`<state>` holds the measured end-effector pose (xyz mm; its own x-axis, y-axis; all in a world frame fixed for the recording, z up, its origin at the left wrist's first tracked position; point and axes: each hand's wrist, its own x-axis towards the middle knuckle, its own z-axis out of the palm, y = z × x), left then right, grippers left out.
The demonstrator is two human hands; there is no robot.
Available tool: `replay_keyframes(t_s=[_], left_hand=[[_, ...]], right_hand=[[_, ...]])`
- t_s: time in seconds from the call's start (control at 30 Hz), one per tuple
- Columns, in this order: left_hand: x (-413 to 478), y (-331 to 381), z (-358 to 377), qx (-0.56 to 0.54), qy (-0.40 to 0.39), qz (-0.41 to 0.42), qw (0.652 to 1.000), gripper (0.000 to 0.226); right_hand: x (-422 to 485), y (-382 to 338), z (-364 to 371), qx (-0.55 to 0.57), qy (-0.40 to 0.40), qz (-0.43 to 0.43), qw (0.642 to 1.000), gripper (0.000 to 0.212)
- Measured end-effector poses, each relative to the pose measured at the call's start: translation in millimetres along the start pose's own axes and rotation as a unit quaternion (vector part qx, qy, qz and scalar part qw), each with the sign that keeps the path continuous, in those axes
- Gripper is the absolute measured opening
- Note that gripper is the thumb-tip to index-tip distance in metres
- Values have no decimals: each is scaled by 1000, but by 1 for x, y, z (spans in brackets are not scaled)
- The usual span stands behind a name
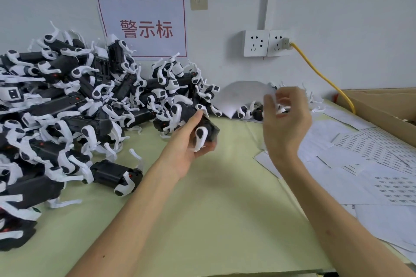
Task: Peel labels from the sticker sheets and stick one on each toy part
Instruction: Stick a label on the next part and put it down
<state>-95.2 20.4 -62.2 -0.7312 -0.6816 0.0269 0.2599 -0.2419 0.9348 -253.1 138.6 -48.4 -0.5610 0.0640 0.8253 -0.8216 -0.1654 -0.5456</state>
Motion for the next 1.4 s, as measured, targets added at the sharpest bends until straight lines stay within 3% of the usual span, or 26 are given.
replay_keyframes(t_s=[0.13,0.23,0.33,0.53,0.6,0.67,0.8,0.9,0.97,1.1,1.3,1.4], left_hand=[[1,-2,-2,-27,-11,-18,999,17],[1,-1,-9,-42,-12,-23,999,25],[1,-2,-11,-26,-9,-33,999,31],[3,-5,-5,-47,-34,14,998,8],[3,-3,-5,-77,-26,43,996,10],[3,-1,-5,-99,1,60,993,25],[4,1,-7,-117,50,77,989,46],[6,-1,-8,-87,96,84,988,27],[5,-2,-6,-66,98,87,989,26],[3,0,-1,-70,56,56,994,54],[0,-8,4,-13,-43,32,998,13],[-3,-9,10,-2,-51,34,998,23]], right_hand=[[-33,-9,16,38,-223,-66,972,22],[-46,-16,21,68,-322,-93,940,29],[-45,-17,18,79,-345,-66,933,30],[-33,-25,11,169,-398,92,897,55],[-31,-23,12,184,-383,127,896,64],[-29,-21,13,225,-375,218,872,68],[-24,-16,17,259,-360,401,802,51],[-21,-12,16,278,-367,425,779,37],[-22,-13,15,299,-369,397,785,30],[-20,-16,15,293,-295,349,840,24],[-16,-16,11,220,-294,269,890,34],[-20,-19,13,199,-310,244,897,34]])
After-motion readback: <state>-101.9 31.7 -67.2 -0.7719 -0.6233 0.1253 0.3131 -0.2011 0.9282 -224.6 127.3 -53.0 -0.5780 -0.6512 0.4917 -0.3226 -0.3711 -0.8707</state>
